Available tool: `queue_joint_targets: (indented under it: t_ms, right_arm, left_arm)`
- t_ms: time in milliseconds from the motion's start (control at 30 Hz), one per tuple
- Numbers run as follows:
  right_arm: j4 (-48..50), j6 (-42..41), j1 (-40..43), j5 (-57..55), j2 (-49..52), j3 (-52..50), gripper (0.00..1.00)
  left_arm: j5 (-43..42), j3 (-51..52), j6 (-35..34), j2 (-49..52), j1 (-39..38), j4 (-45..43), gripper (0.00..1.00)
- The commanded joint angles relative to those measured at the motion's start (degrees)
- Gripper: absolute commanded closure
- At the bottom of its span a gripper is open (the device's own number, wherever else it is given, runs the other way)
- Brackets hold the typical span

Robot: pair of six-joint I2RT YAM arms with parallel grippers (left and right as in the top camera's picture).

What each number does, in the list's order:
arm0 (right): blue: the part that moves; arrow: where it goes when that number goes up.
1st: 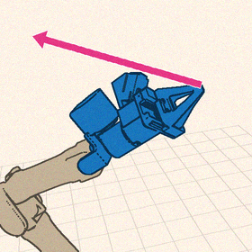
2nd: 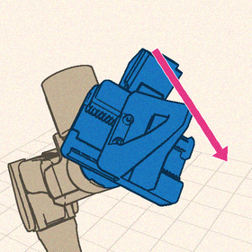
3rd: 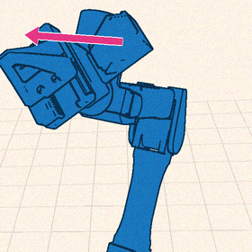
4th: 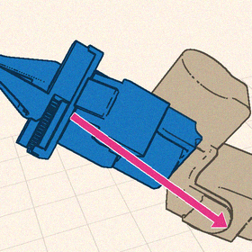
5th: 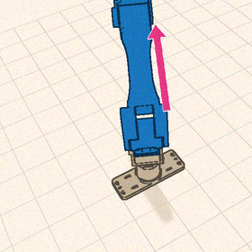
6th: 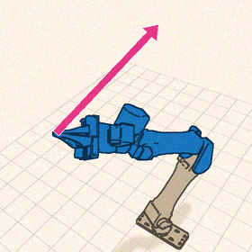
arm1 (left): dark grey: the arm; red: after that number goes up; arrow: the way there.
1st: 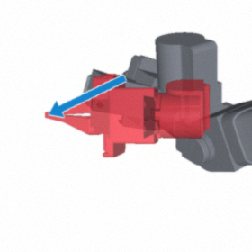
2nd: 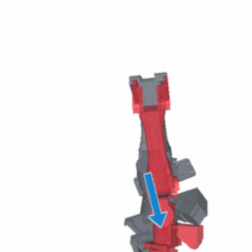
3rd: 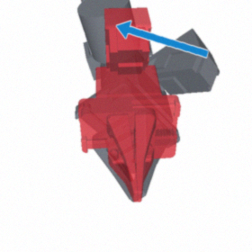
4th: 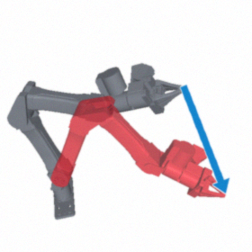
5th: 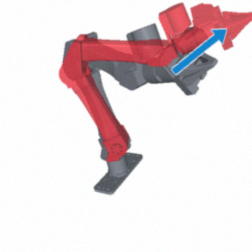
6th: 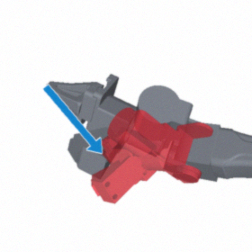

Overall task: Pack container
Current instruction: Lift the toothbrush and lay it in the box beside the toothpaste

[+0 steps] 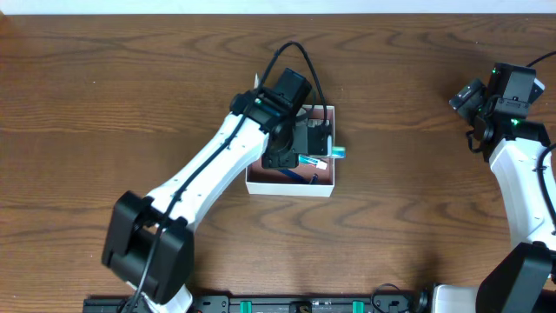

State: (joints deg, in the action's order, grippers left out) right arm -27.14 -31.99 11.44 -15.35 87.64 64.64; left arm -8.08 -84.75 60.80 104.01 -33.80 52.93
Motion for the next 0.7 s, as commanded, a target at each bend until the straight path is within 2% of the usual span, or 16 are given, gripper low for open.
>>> queue_joint_targets:
  t_ms: [0,300,367,433,667]
  right_arm:
    - [0.1,0.3,0.3,-0.5,0.1,0.1,0.01]
    - [0.1,0.3,0.3,-0.5,0.1,0.1,0.01]
    - [0.1,0.3,0.3,-0.5,0.1,0.1,0.01]
    - [0.1,0.3,0.3,-0.5,0.1,0.1,0.01]
    - [0.1,0.3,0.3,-0.5,0.1,0.1,0.01]
  left_arm:
    - [7.7,0.4,1.4,1.8,0.5,0.4,0.94]
    - [8.8,0.4,1.3,2.8,1.3,-0.9,0.93]
    - [8.7,0.4,1.3,2.8,1.2,-1.3,0.7]
    - [8.7,0.4,1.3,2.8,1.2,-1.3,0.56]
    - [8.8,0.4,1.0,1.4,-1.0,-1.1,0.52]
